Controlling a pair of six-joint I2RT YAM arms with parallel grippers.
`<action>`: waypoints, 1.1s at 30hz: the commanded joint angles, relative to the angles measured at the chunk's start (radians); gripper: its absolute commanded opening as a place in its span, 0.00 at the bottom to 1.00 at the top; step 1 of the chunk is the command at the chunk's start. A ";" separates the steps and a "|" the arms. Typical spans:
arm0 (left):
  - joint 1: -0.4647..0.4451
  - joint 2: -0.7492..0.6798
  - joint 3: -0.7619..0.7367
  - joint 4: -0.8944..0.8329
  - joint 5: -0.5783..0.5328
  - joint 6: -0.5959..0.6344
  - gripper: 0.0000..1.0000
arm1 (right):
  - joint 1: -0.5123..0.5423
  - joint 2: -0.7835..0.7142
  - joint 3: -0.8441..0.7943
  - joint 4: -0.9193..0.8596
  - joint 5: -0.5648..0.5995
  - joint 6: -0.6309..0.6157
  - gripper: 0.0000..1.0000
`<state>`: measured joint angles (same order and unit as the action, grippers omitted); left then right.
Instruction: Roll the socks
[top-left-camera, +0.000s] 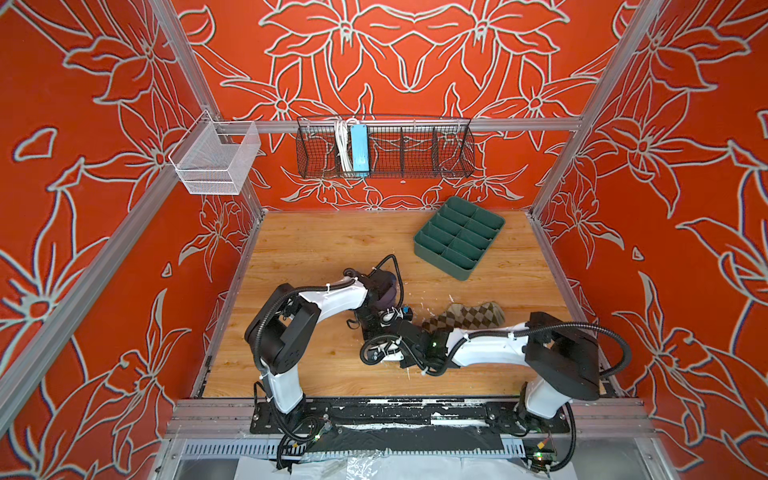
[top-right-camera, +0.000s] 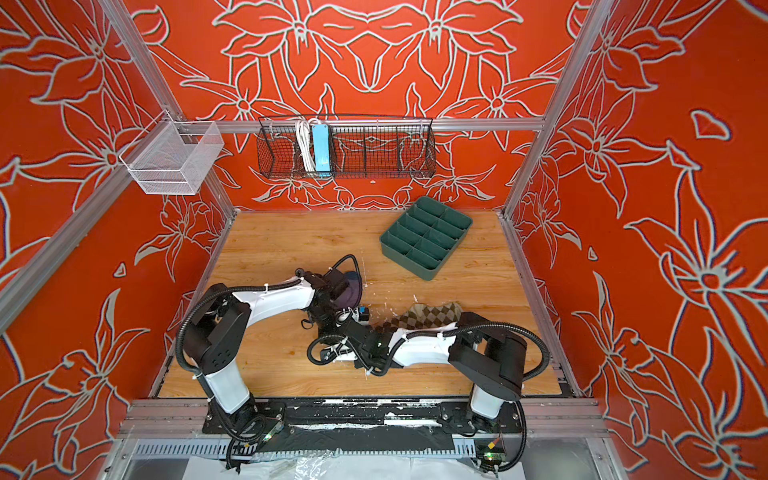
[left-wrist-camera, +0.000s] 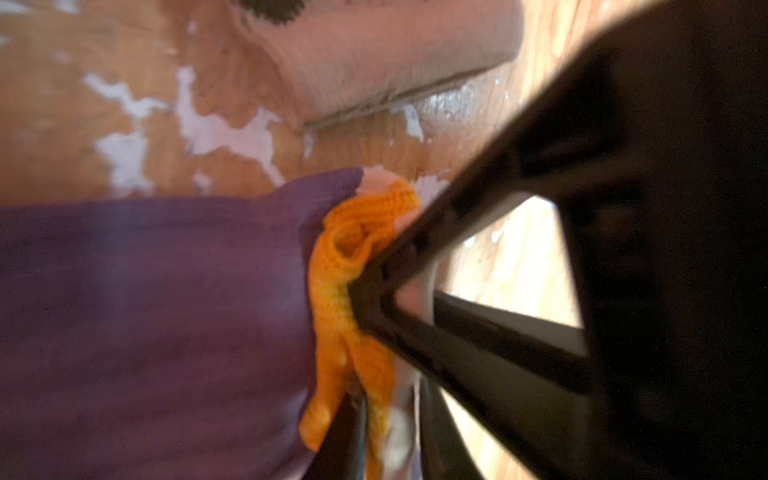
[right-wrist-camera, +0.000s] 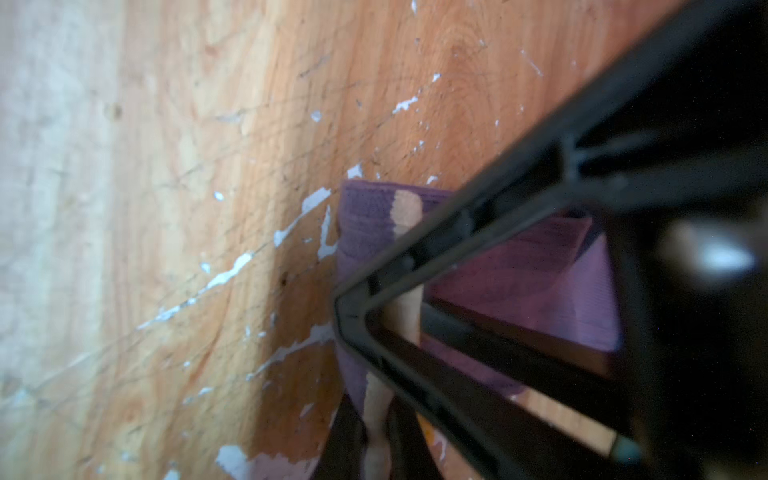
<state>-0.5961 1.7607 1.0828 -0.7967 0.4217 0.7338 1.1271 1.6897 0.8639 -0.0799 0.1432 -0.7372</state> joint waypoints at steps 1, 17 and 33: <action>0.001 -0.103 -0.032 0.039 -0.065 0.021 0.26 | -0.048 0.035 0.083 -0.212 -0.189 0.063 0.00; 0.149 -0.895 -0.405 0.582 -0.511 -0.128 0.45 | -0.157 0.132 0.233 -0.469 -0.490 0.057 0.00; -0.075 -1.108 -0.537 0.267 -0.316 0.310 0.52 | -0.264 0.499 0.579 -0.783 -0.702 0.069 0.02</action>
<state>-0.5865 0.6380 0.5835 -0.4885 0.1253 0.9463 0.8677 2.0708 1.4487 -0.8005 -0.5522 -0.6739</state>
